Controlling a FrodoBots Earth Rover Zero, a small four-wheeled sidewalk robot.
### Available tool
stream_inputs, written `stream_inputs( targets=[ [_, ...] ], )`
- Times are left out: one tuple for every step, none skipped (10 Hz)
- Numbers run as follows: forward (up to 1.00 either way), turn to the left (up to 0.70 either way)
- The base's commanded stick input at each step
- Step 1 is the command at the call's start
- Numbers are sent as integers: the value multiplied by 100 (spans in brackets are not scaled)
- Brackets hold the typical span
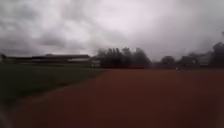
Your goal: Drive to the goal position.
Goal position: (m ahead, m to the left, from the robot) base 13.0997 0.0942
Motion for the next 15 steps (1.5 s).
stream_inputs(
  targets=[
    [70, 0],
    [70, 0],
    [70, 0],
    [70, 0],
    [70, 0],
    [70, -5],
    [70, -25],
    [70, -35],
    [70, -35],
    [70, -35],
    [70, -35],
    [70, -35],
    [70, -31],
    [70, -12],
    [70, 0]
  ],
)
